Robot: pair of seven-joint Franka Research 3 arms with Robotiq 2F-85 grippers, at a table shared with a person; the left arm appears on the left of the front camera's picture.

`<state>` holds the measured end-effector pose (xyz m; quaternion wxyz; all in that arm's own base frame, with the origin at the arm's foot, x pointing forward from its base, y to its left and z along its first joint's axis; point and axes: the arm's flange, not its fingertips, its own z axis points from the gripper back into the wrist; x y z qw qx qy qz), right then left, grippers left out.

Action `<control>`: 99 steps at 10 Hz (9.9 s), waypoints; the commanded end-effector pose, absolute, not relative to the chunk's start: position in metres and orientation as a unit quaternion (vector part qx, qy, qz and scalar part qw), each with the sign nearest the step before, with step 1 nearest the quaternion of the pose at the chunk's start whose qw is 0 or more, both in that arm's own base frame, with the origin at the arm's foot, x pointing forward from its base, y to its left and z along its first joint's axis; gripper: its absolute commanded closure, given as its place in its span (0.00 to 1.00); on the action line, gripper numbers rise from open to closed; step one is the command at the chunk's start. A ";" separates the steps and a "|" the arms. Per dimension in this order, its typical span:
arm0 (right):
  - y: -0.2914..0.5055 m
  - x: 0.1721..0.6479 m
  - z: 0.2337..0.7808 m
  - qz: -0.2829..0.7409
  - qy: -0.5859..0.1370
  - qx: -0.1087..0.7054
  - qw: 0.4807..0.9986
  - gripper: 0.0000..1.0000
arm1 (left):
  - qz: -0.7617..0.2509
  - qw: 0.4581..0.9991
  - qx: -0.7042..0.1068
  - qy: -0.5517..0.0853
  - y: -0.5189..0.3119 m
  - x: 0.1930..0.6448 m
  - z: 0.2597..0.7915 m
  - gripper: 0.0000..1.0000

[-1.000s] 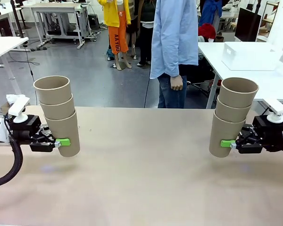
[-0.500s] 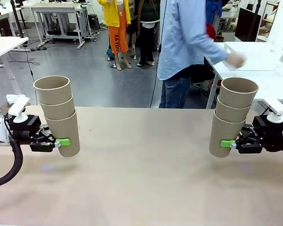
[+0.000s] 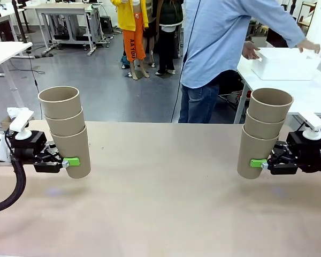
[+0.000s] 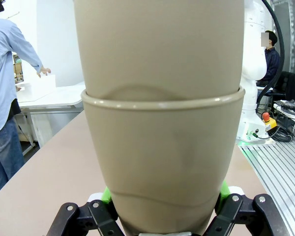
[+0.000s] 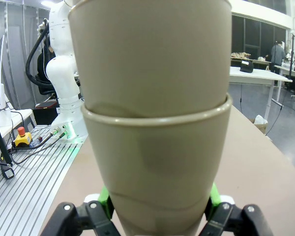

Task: Stack the cups and store them in the basket.
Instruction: Place the stack of Reusable plastic cups into the Pantry Basket.

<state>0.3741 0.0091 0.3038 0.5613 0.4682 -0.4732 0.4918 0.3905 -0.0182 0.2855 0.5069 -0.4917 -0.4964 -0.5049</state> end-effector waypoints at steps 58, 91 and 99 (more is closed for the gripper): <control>0.010 0.375 0.308 0.495 -0.477 0.465 0.558 0.15 | -0.506 0.501 -0.492 -0.501 -0.019 0.389 0.289 0.16; 0.057 0.294 0.460 0.502 -0.416 0.387 0.652 0.15 | -0.506 0.501 -0.492 -0.501 -0.019 0.389 0.289 0.16; 0.217 0.299 0.441 0.572 -0.287 0.186 0.746 0.15 | -0.506 0.501 -0.492 -0.501 -0.019 0.389 0.289 0.16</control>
